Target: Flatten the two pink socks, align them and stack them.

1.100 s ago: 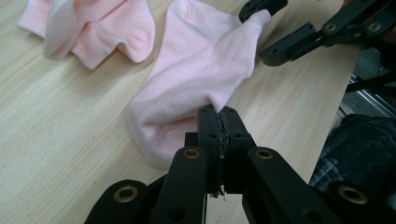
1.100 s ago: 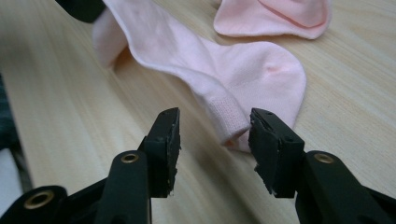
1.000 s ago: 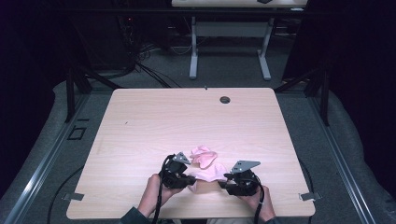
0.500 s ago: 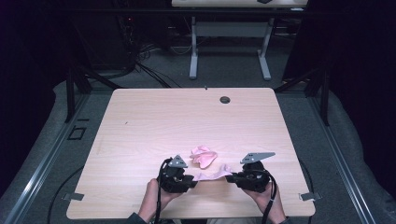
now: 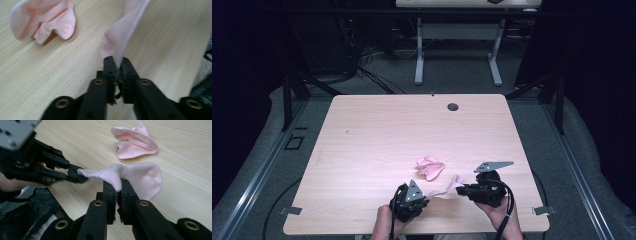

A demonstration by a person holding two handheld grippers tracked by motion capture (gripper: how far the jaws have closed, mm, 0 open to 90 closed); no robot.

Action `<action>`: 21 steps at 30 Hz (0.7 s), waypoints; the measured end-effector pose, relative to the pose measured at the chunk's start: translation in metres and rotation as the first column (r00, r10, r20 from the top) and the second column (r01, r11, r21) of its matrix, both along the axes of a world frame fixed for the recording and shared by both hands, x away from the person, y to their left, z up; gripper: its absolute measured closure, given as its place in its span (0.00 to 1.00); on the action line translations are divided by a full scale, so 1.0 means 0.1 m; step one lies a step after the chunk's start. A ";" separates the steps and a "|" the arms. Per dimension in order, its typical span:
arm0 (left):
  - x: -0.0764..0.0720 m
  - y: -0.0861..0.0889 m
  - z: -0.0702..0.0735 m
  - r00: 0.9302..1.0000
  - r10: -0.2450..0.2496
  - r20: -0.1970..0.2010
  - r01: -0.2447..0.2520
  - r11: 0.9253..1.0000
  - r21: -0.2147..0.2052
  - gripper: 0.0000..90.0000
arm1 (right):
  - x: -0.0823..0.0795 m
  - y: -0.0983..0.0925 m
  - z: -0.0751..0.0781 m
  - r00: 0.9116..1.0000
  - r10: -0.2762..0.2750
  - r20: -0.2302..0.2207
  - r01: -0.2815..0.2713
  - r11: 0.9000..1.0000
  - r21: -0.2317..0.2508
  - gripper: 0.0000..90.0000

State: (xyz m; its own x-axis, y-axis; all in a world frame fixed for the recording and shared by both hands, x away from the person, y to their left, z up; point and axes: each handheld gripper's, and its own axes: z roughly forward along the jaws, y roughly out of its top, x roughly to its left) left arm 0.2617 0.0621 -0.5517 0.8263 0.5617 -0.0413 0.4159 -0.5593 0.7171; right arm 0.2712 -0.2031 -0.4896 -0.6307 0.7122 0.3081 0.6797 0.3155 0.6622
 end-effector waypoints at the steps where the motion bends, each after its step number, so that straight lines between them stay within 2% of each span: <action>1: 0.00 0.03 0.06 1.000 -0.015 -0.022 0.015 1.000 -0.012 0.97 | -0.02 -0.03 0.02 1.000 0.000 -0.006 0.000 1.000 -0.012 0.95; 3: 0.01 0.08 0.18 0.993 -0.059 -0.104 0.054 0.997 -0.050 0.97 | -0.06 -0.08 0.04 0.999 0.002 -0.036 -0.002 1.000 -0.018 0.95; 4: 0.01 0.11 0.26 0.984 -0.086 -0.158 0.074 0.994 -0.080 0.98 | -0.07 -0.11 0.04 0.998 0.000 -0.056 -0.001 1.000 -0.015 0.94; 5: 0.01 0.12 0.30 0.972 -0.115 -0.205 0.100 0.991 -0.084 0.97 | -0.07 -0.16 0.03 0.996 0.007 -0.090 -0.010 1.000 -0.026 0.94; 7: 0.02 0.13 0.35 0.959 -0.144 -0.244 0.118 0.986 -0.118 0.97 | -0.03 -0.21 -0.01 0.992 -0.009 -0.126 0.006 1.000 -0.024 0.88; 8: 0.05 0.12 0.37 0.950 -0.159 -0.268 0.130 0.984 -0.122 0.97 | 0.02 -0.23 -0.05 0.989 -0.027 -0.144 0.023 0.999 -0.032 0.80; 9: 0.08 0.12 0.36 0.943 -0.160 -0.291 0.126 0.983 -0.132 0.97 | 0.09 -0.25 -0.09 0.988 -0.051 -0.147 0.043 0.998 -0.052 0.77; 11: 0.16 0.12 0.34 0.933 -0.156 -0.323 0.109 0.981 -0.158 0.97 | 0.24 -0.23 -0.25 0.988 -0.067 -0.143 0.058 0.996 -0.065 0.69; 12: 0.21 0.13 0.33 0.934 -0.137 -0.330 0.090 0.984 -0.155 0.97 | 0.31 -0.21 -0.32 0.988 -0.069 -0.136 0.056 0.994 -0.094 0.67; 13: 0.27 0.15 0.30 0.924 -0.135 -0.357 0.077 0.982 -0.172 0.96 | 0.36 -0.19 -0.40 0.991 -0.063 -0.117 0.049 0.992 -0.117 0.65; 16: 0.39 0.19 0.22 0.910 -0.110 -0.399 0.037 0.982 -0.187 0.93 | 0.42 -0.16 -0.56 0.997 -0.041 -0.070 0.032 0.992 -0.125 0.62; 18: 0.43 0.23 0.19 0.906 -0.099 -0.412 0.017 0.980 -0.199 0.92 | 0.41 -0.15 -0.60 0.999 -0.003 -0.039 -0.001 0.993 -0.118 0.61; 19: 0.44 0.24 0.19 0.906 -0.098 -0.411 0.016 0.980 -0.199 0.92 | 0.38 -0.16 -0.60 0.999 0.017 -0.034 -0.020 0.994 -0.108 0.61; 21: 0.43 0.25 0.20 0.909 -0.092 -0.406 0.009 0.979 -0.201 0.92 | 0.30 -0.19 -0.59 0.999 0.053 0.006 -0.052 0.996 -0.069 0.61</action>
